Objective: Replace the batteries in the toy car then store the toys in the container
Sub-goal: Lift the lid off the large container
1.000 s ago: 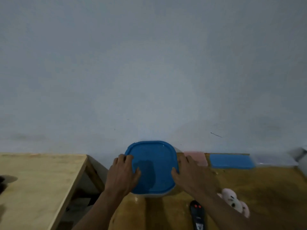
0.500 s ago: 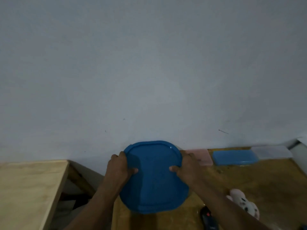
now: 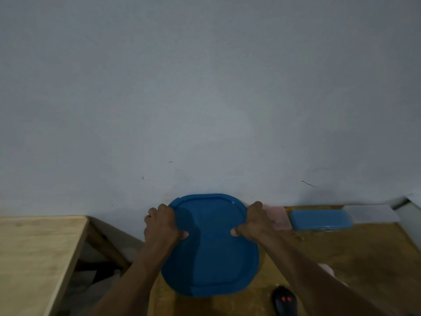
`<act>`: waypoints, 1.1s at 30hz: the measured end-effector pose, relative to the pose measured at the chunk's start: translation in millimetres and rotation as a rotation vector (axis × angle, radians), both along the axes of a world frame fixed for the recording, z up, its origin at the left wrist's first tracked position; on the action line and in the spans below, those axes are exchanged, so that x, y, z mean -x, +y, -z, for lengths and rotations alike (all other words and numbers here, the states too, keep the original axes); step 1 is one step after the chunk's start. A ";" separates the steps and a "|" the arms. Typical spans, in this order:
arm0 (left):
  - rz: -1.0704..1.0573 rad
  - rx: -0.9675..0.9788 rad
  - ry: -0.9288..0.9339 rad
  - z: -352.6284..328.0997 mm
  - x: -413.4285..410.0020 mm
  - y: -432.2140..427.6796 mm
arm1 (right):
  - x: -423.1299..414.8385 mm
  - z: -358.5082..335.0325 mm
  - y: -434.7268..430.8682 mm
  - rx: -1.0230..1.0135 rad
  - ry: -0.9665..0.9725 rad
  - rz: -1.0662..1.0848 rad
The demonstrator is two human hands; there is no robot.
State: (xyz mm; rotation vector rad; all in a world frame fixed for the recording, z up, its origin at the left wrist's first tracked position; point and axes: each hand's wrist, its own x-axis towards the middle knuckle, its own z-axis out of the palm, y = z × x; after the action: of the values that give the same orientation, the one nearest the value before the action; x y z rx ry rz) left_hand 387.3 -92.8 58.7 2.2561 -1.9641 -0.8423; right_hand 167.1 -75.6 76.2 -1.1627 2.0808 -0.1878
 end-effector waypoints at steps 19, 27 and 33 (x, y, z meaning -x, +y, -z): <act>-0.110 -0.020 0.167 -6.3 -4.3 -1.3 | 4.0 -14.3 2.9 0.083 -0.028 0.013; -0.086 0.004 0.185 -12.8 -2.3 4.0 | 6.7 -20.5 14.4 0.168 -0.002 -0.043; -0.109 0.059 0.293 -16.7 -7.6 12.2 | 11.3 -10.3 20.7 0.168 -0.054 -0.013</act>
State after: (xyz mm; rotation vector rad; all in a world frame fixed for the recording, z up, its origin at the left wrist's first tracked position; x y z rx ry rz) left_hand 394.9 -80.6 75.4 2.0485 -1.6996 -1.0198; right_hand 155.8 -54.9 86.5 -1.2558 2.0402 -0.3903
